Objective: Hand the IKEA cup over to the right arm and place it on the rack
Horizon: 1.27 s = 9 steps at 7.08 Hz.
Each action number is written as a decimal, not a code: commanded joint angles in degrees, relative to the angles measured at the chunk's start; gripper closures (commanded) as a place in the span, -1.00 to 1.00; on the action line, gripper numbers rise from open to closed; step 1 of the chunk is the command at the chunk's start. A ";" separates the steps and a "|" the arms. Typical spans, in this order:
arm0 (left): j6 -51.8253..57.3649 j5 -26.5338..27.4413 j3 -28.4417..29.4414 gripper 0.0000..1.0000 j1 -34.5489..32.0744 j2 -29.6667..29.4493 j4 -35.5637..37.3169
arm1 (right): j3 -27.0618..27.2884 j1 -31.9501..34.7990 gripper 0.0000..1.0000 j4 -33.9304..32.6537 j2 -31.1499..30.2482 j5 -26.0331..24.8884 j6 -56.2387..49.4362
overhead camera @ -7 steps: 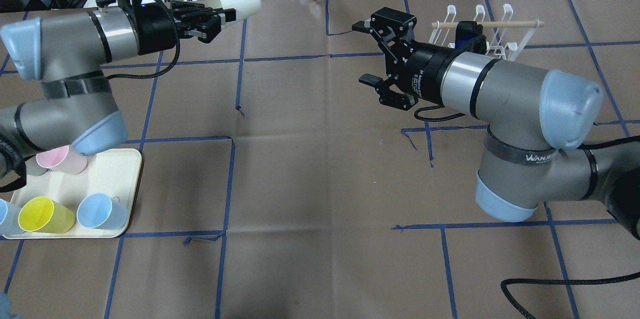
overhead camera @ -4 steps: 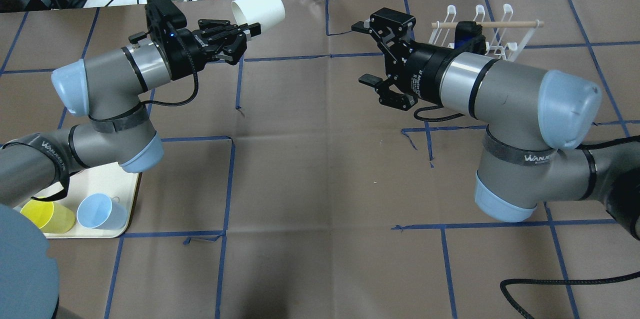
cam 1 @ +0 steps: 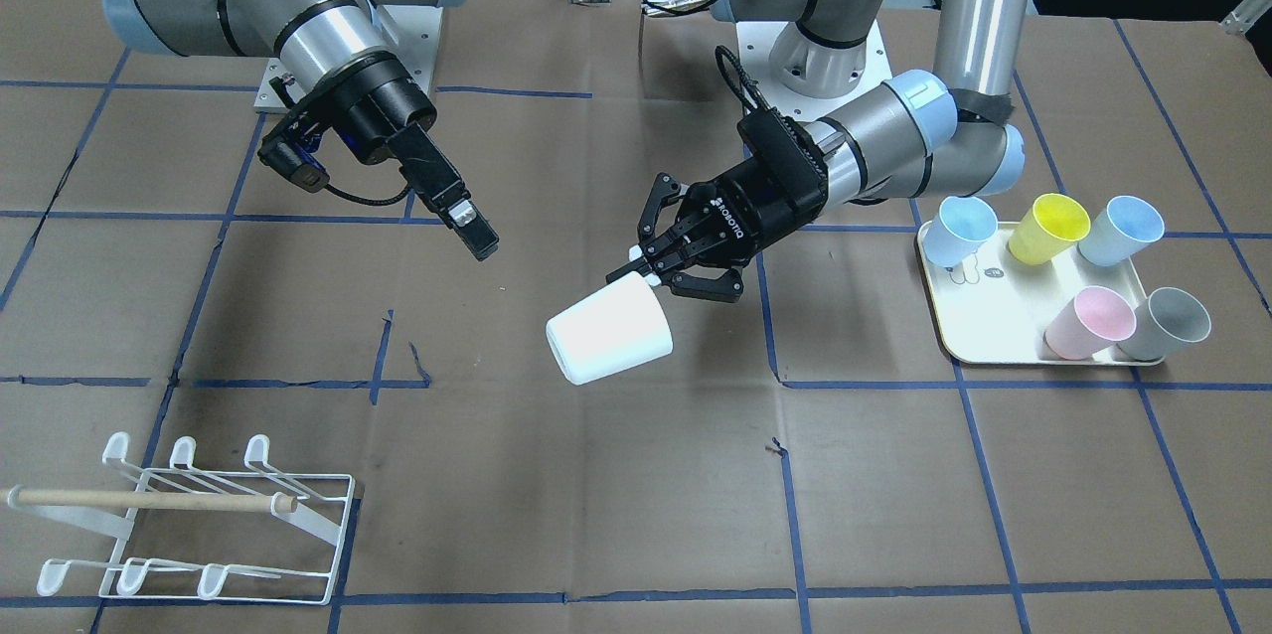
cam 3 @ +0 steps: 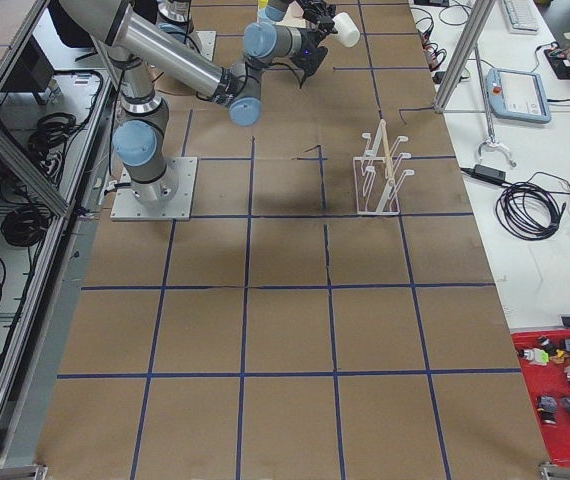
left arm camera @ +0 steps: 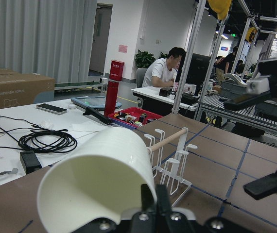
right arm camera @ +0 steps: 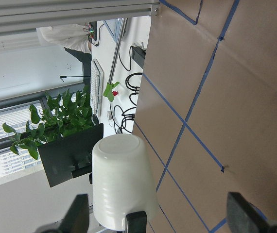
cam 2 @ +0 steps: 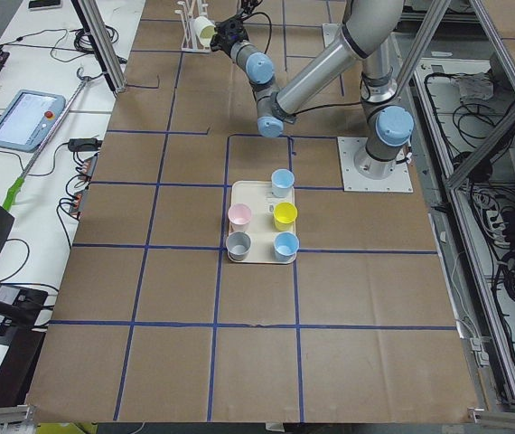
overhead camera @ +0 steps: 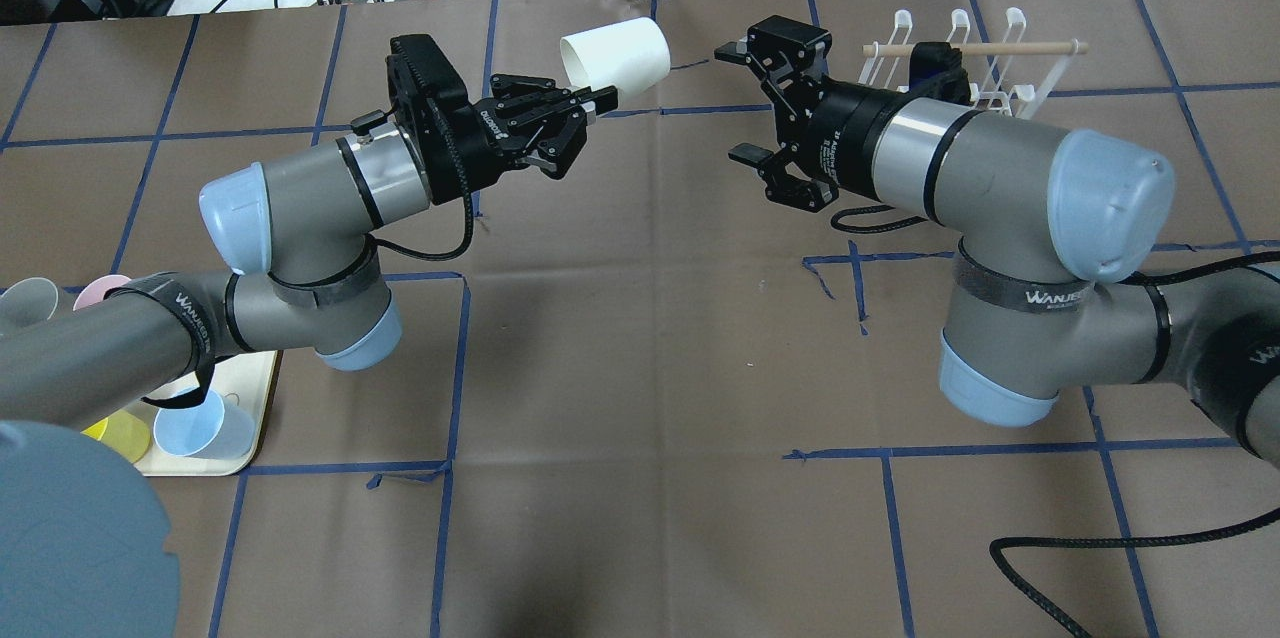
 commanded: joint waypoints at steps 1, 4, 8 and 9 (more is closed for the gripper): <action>-0.11 0.00 -0.39 0.94 -0.13 0.12 0.23 | -0.32 0.03 -0.98 -0.06 0.68 -0.98 -0.08; -0.20 0.08 -0.30 0.93 -0.13 0.21 0.23 | -2.77 4.94 -0.97 -0.23 2.61 -4.92 0.18; -0.20 0.17 -0.30 0.93 -0.13 0.03 0.23 | -7.87 8.46 -0.97 -0.41 7.27 -7.31 1.24; -0.20 0.17 -0.30 0.93 -0.13 0.03 0.23 | -9.01 8.64 -0.97 -0.32 8.15 -7.40 1.24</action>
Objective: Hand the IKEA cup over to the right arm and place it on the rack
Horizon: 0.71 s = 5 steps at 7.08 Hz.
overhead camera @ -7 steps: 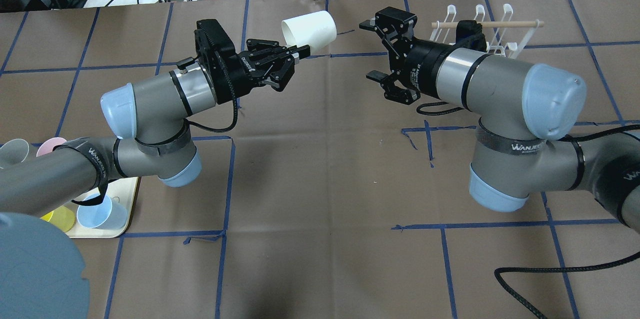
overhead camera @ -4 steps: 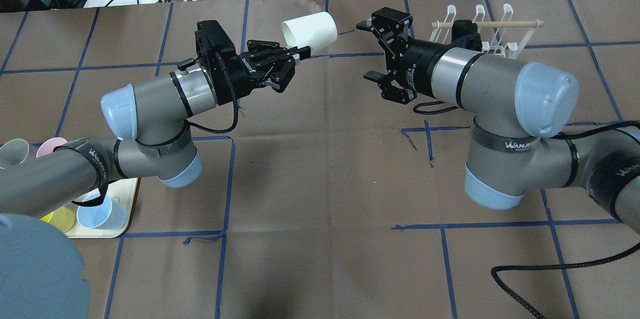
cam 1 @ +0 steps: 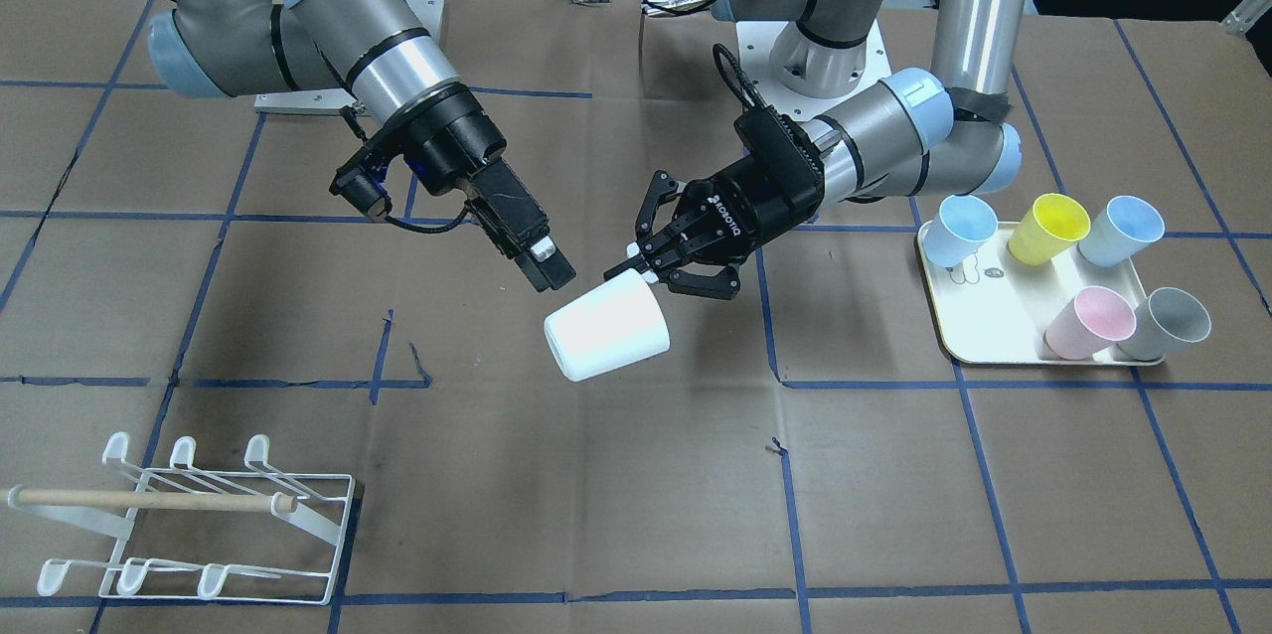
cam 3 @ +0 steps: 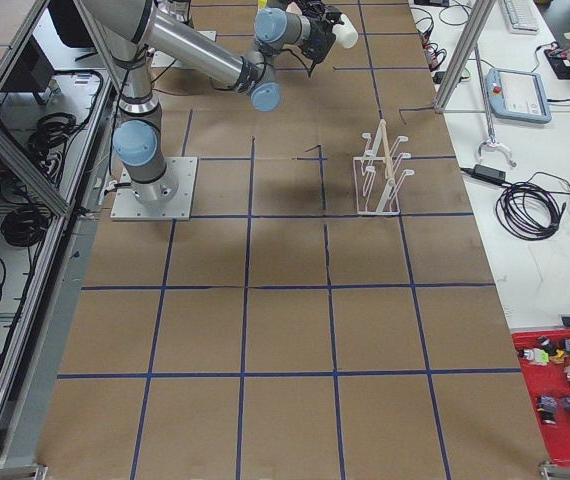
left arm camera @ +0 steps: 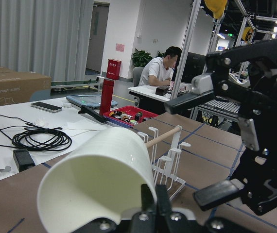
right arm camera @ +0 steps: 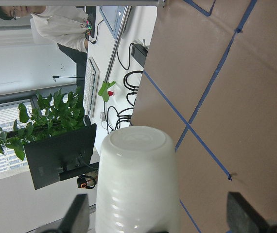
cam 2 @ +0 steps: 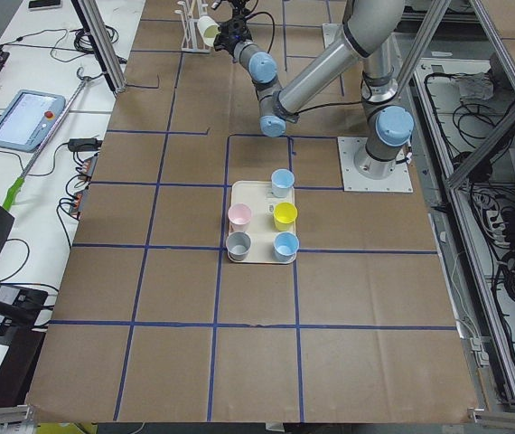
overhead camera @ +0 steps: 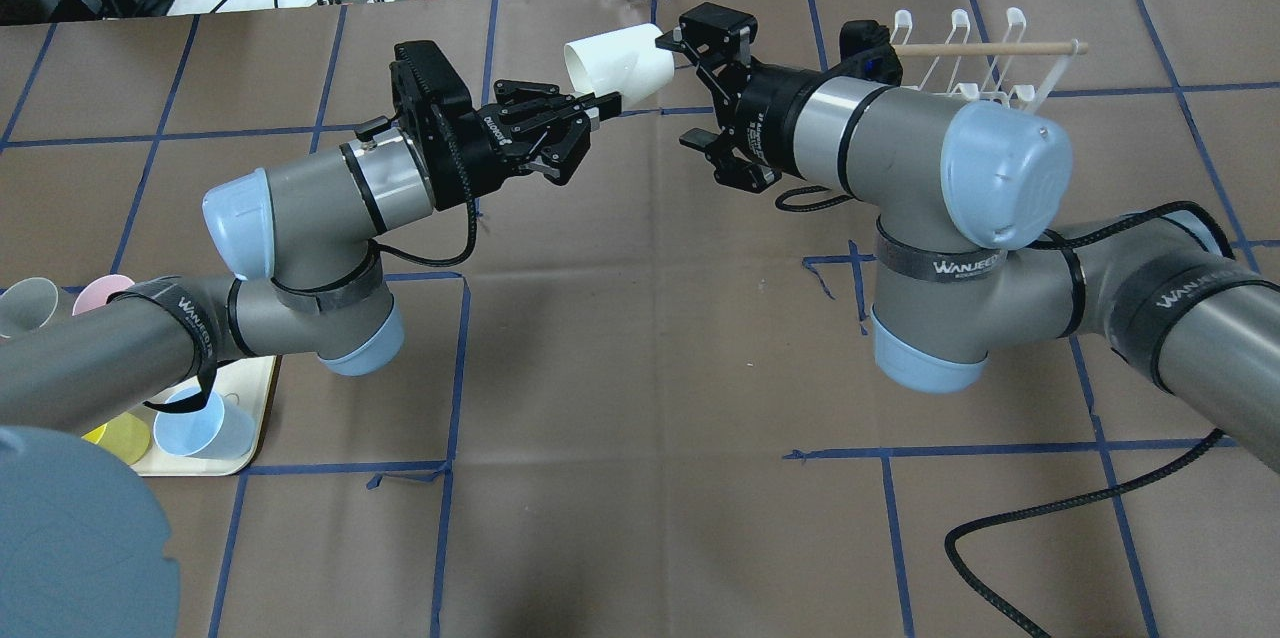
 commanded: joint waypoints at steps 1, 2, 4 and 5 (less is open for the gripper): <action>0.00 0.01 0.00 0.93 -0.09 -0.01 0.00 | -2.25 0.35 -0.97 0.05 1.96 -0.19 0.16; -0.17 0.01 0.00 0.93 -0.09 -0.01 0.00 | -3.22 0.35 -0.97 0.14 3.02 -0.10 0.16; -0.35 0.01 0.00 0.92 -0.09 -0.01 0.00 | -4.46 0.96 -0.97 0.14 4.51 -0.01 0.16; -0.35 0.01 0.00 0.92 -0.09 0.08 0.00 | -5.42 1.40 -0.97 0.14 5.39 -0.01 0.16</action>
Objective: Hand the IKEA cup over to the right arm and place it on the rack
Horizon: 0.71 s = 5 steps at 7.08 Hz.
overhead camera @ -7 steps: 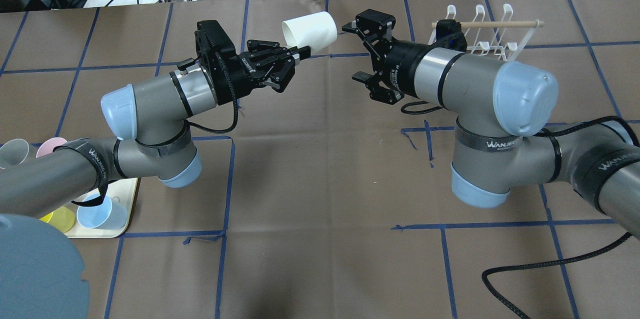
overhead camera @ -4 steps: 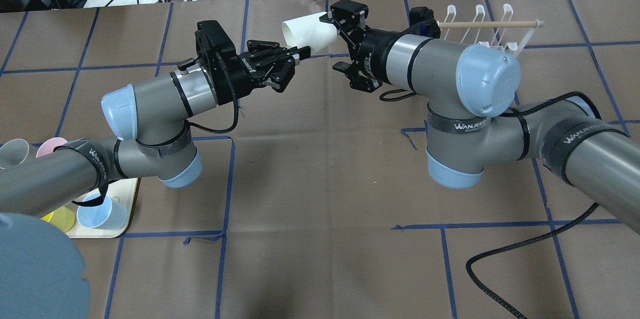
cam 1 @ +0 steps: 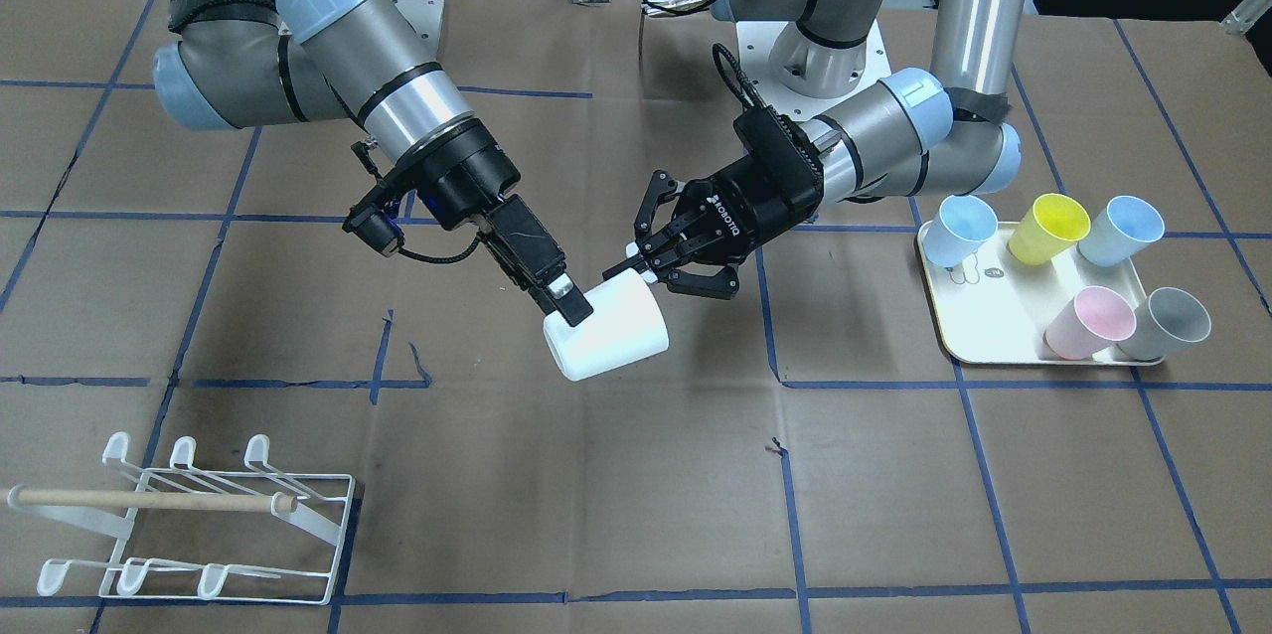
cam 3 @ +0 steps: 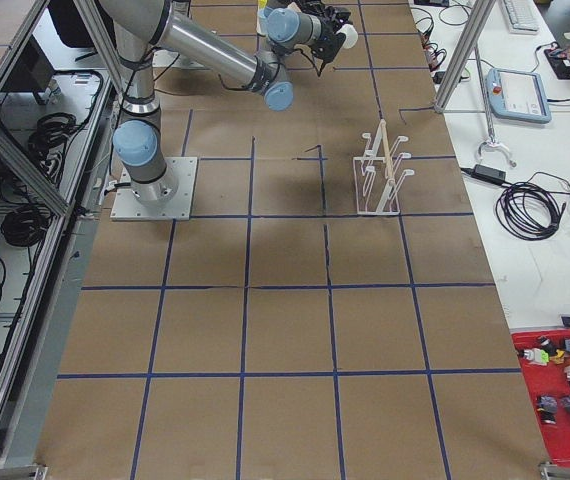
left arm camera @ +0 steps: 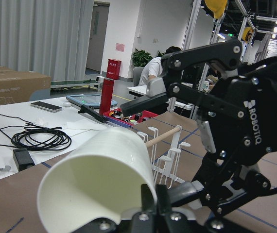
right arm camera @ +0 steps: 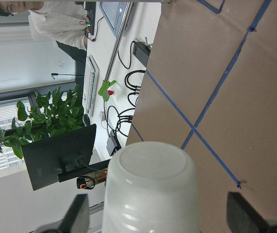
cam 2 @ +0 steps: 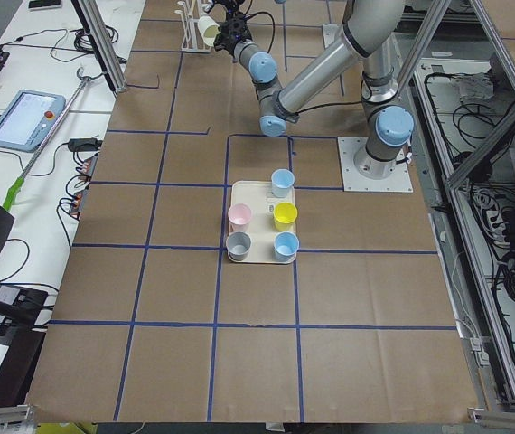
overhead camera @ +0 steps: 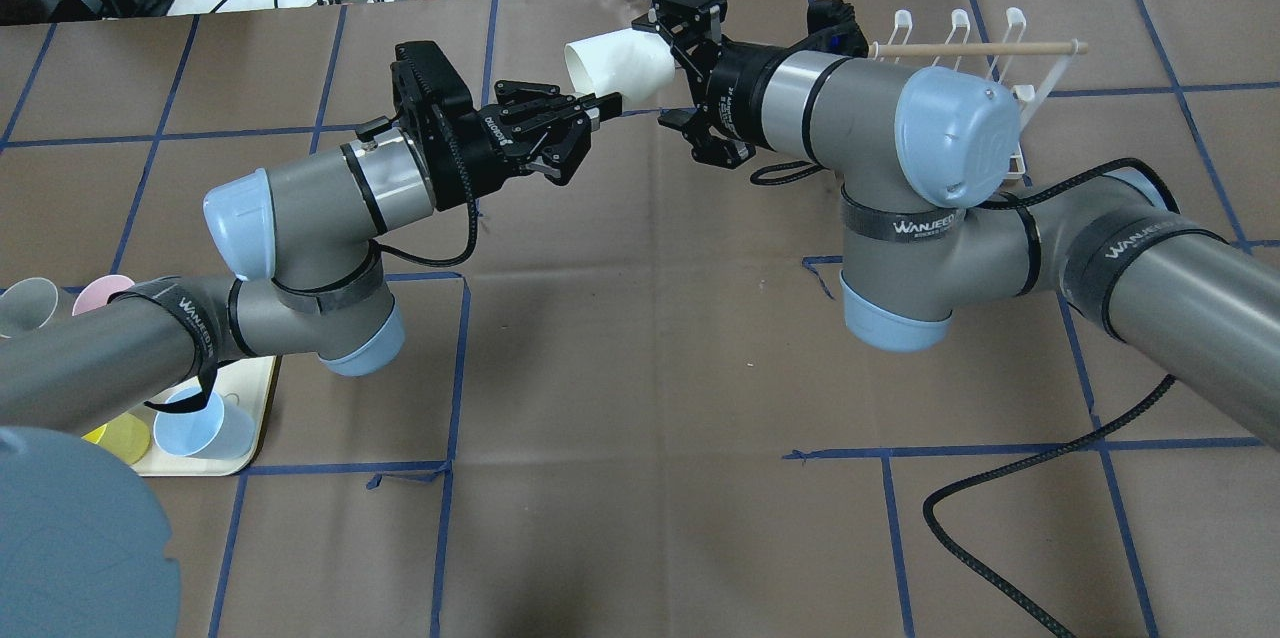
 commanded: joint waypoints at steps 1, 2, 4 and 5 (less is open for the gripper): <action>-0.07 0.00 0.00 0.92 0.00 0.07 0.00 | -1.80 0.86 -0.97 0.01 1.72 0.01 0.00; -0.07 0.09 0.00 0.92 0.00 0.07 0.00 | -2.07 1.04 -0.97 0.01 2.17 0.01 0.00; -0.15 0.09 0.00 0.92 0.00 0.07 0.00 | -2.16 1.13 -0.97 0.01 2.26 -0.07 0.00; -0.15 0.09 0.00 0.92 -0.09 0.07 0.00 | -2.16 1.13 -0.97 0.01 2.26 -0.16 0.00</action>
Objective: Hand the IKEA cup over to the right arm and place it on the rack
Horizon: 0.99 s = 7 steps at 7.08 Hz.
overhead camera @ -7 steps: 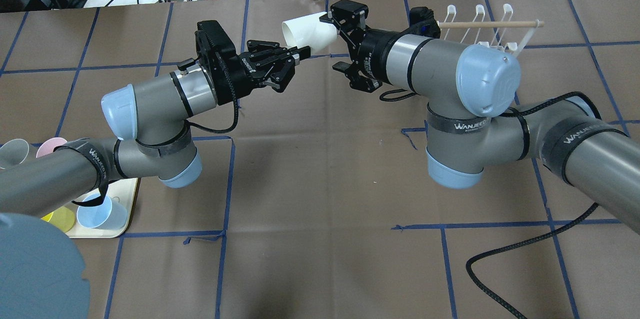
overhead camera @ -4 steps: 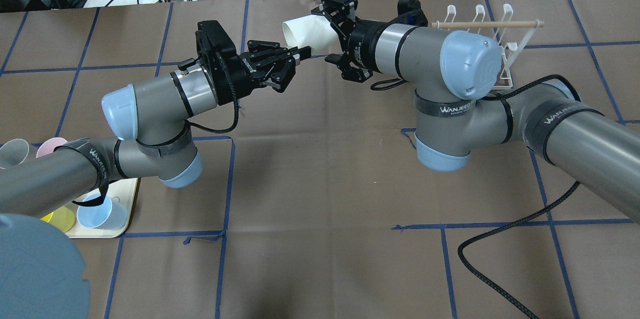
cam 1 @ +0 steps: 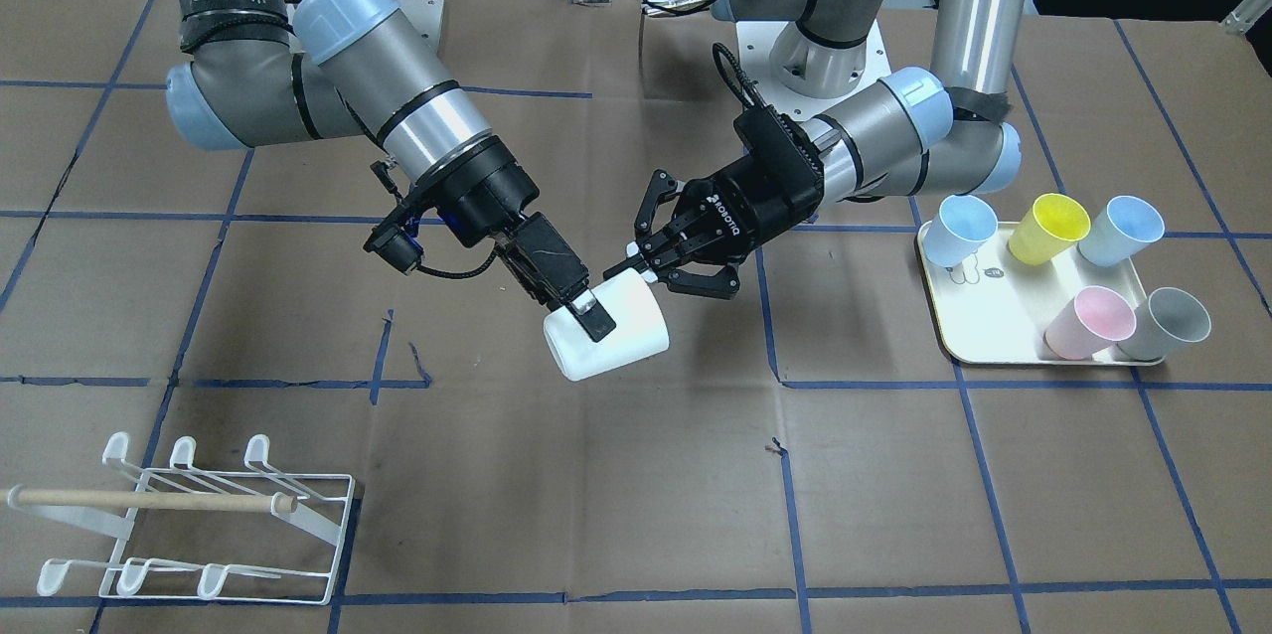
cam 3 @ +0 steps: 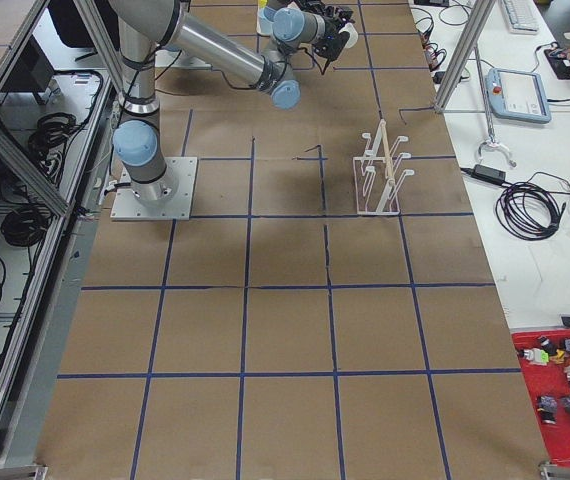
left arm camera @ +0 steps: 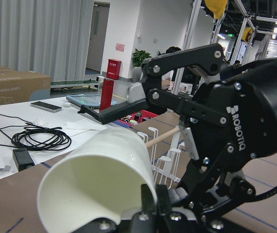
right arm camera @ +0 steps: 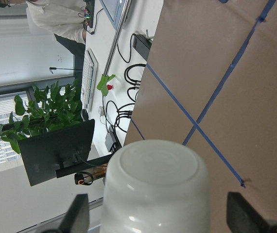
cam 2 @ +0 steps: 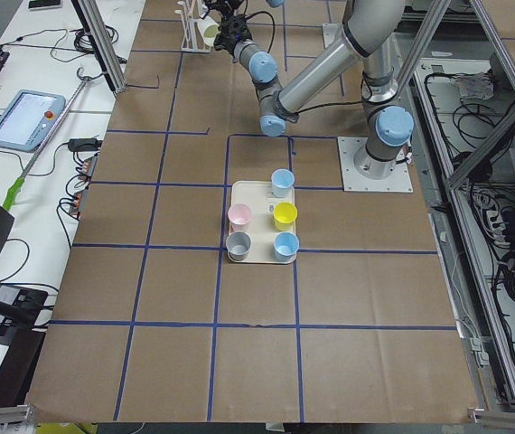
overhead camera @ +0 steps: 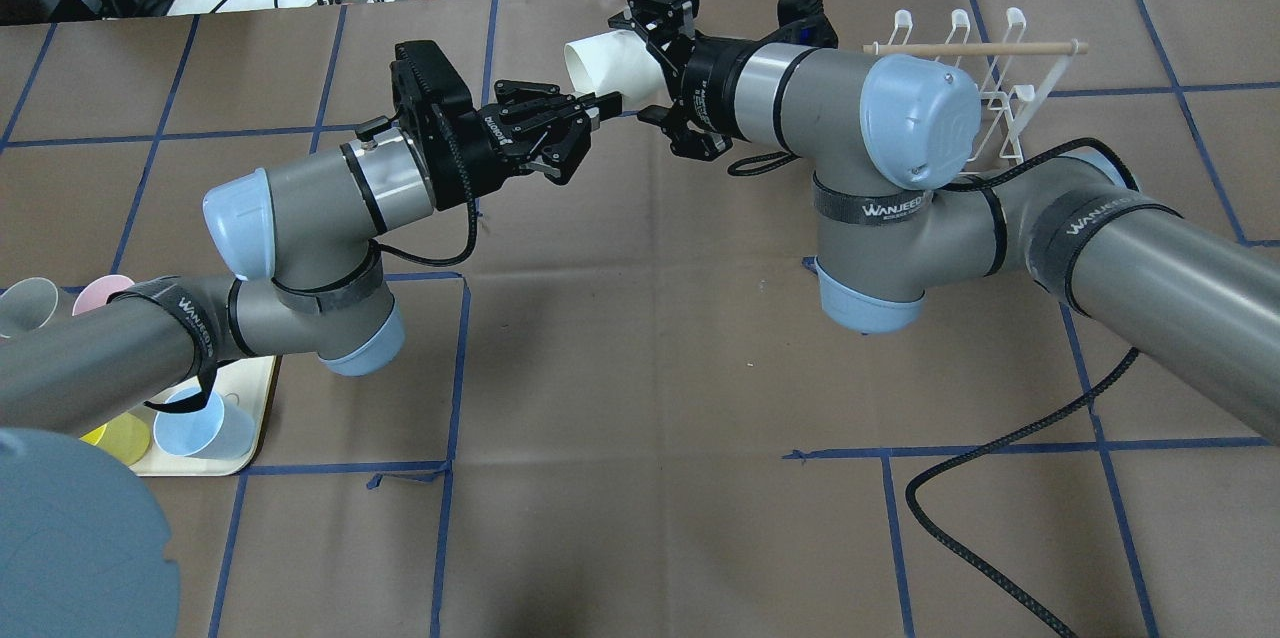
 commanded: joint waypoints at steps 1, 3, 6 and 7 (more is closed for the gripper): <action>-0.03 0.00 -0.09 0.92 -0.06 0.00 0.00 | -0.04 0.12 -0.89 0.17 0.06 -0.01 -0.08; -0.03 0.00 -0.09 0.91 -0.06 0.00 0.00 | -0.04 0.03 -0.40 0.44 0.06 0.17 -0.35; -0.03 0.09 0.26 0.70 -0.06 0.00 0.00 | -0.04 0.03 0.08 0.62 -0.03 0.69 -0.52; -0.03 0.79 0.52 0.50 -0.06 0.00 0.00 | -0.04 0.03 0.08 0.62 -0.12 0.70 -0.52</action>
